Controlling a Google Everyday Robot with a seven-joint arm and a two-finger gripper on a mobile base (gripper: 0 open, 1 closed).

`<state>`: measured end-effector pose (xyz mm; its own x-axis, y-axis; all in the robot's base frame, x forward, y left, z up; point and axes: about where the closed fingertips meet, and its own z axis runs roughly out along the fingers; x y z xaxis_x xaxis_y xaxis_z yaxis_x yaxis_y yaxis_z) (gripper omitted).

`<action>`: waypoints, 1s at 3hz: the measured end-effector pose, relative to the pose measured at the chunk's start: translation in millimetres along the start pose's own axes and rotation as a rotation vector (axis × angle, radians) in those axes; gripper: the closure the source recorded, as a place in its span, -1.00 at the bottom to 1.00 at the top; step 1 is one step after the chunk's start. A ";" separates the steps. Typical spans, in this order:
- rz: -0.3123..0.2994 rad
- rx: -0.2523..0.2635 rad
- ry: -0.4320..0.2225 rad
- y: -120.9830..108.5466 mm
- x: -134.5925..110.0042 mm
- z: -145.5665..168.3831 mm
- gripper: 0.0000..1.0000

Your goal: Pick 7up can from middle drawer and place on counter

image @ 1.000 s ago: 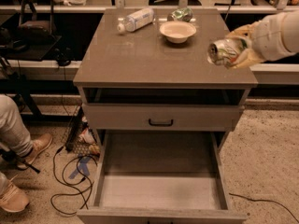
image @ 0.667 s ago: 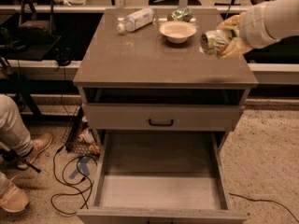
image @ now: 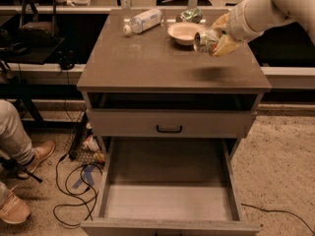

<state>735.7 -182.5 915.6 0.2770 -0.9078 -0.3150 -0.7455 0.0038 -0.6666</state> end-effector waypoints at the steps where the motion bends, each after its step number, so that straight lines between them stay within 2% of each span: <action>1: 0.023 -0.052 -0.002 0.5 -1.0 28.8 0.53; 2: 0.034 -0.088 0.003 2.7 -1.3 48.5 0.07; 3: 0.031 -0.093 0.002 -0.2 -2.7 50.6 -0.56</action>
Offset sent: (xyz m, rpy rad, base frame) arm 0.0397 0.0263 -0.0438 -0.0160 0.1306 -0.0031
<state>765.8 -158.8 882.4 0.2521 -0.9085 -0.3333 -0.8067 -0.0070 -0.5910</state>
